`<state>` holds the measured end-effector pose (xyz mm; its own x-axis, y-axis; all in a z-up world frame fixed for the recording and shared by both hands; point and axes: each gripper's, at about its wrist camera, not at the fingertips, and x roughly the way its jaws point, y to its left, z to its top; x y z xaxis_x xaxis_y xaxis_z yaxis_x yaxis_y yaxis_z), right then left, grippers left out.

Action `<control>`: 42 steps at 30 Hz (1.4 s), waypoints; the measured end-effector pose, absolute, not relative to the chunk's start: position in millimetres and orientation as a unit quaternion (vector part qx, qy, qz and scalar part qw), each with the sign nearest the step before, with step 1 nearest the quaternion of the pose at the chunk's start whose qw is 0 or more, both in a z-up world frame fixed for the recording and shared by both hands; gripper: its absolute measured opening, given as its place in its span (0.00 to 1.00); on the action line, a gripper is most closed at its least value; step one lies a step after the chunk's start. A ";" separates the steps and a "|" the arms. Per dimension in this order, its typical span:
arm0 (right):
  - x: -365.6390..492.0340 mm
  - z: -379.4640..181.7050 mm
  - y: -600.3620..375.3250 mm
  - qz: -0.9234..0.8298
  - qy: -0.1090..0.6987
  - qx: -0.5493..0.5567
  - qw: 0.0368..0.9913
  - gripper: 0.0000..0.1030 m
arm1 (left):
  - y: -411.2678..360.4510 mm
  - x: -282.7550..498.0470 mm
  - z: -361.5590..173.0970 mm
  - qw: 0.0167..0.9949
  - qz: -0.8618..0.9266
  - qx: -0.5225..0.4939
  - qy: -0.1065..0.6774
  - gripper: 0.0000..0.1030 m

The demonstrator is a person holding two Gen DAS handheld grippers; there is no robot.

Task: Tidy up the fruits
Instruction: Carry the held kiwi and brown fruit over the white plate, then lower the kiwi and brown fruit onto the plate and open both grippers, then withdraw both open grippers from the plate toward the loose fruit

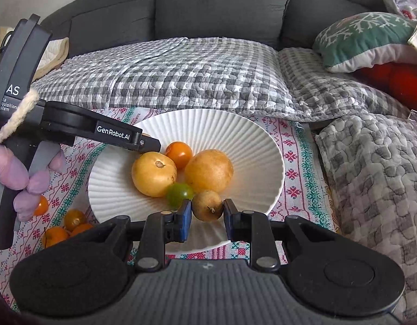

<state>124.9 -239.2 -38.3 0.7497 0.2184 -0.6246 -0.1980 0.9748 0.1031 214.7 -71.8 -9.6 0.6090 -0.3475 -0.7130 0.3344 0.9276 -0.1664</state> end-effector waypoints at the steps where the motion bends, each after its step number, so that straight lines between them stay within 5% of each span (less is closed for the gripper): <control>1: 125.0 -37.9 -238.5 0.111 0.336 0.015 0.935 0.22 | -72.4 214.3 -9.5 0.897 -0.190 -0.005 0.399 0.16; 9: 120.1 -30.5 -237.9 0.110 0.324 0.014 0.939 0.34 | -72.5 208.1 -3.8 0.902 -0.193 0.012 0.385 0.23; 22: 101.6 -15.0 -233.8 0.110 0.323 0.007 0.940 0.58 | -51.5 177.1 18.1 0.909 -0.194 0.016 0.367 0.52; 42: 60.9 -1.7 -217.1 0.120 0.330 -0.010 0.936 0.75 | -14.7 99.9 22.3 0.916 -0.167 0.032 0.363 0.76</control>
